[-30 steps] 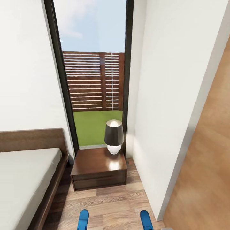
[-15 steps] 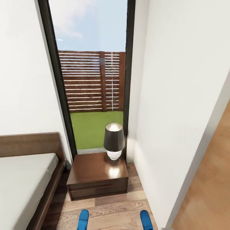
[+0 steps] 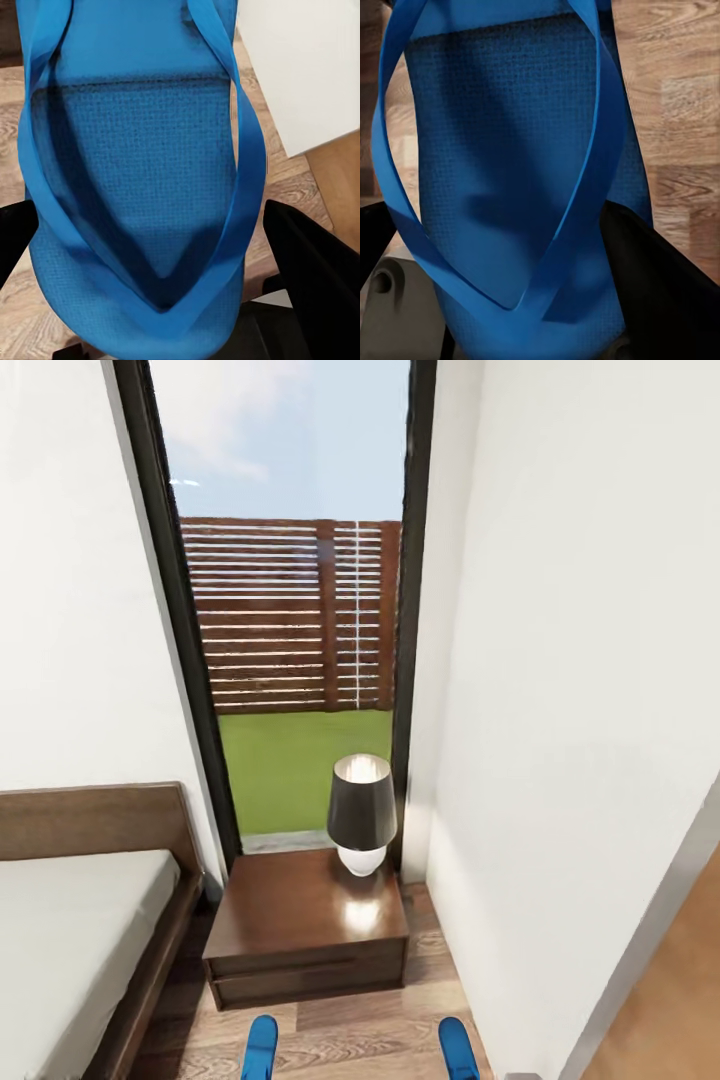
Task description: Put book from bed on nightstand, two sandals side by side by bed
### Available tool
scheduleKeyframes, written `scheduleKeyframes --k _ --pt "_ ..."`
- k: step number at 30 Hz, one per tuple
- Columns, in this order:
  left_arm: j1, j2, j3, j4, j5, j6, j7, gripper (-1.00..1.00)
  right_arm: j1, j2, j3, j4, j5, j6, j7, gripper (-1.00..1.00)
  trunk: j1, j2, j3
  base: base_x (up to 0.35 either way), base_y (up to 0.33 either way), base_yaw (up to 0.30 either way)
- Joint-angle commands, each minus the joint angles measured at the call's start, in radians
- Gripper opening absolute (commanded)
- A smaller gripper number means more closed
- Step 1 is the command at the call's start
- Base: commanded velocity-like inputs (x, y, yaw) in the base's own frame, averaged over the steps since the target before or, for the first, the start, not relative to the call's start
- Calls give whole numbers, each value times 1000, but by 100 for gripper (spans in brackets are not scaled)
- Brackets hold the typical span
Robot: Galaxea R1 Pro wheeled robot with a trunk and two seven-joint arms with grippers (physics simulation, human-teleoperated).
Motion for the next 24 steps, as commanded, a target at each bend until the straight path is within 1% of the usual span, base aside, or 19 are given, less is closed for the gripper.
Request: scheduleKeyframes --k 1,10,16,24 --pt "-1 0 8 1 -8 -3 -3 -100 -1 0 8 3 -11 -2 5 -100 0 -1 0 16 -3 261" --pt "-1 0 8 1 -8 -3 -3 -100 -1 0 8 3 -11 -3 5 -100 0 -1 0 3 -3 288" --pt "-1 0 8 1 -8 -3 -3 -100 -1 0 9 3 -10 -4 4 -100 0 -1 0 0 -162 293" --pt "-1 0 8 1 -8 -3 -3 -100 -1 0 8 3 -11 -4 4 -100 0 -1 0 0 -19 294"
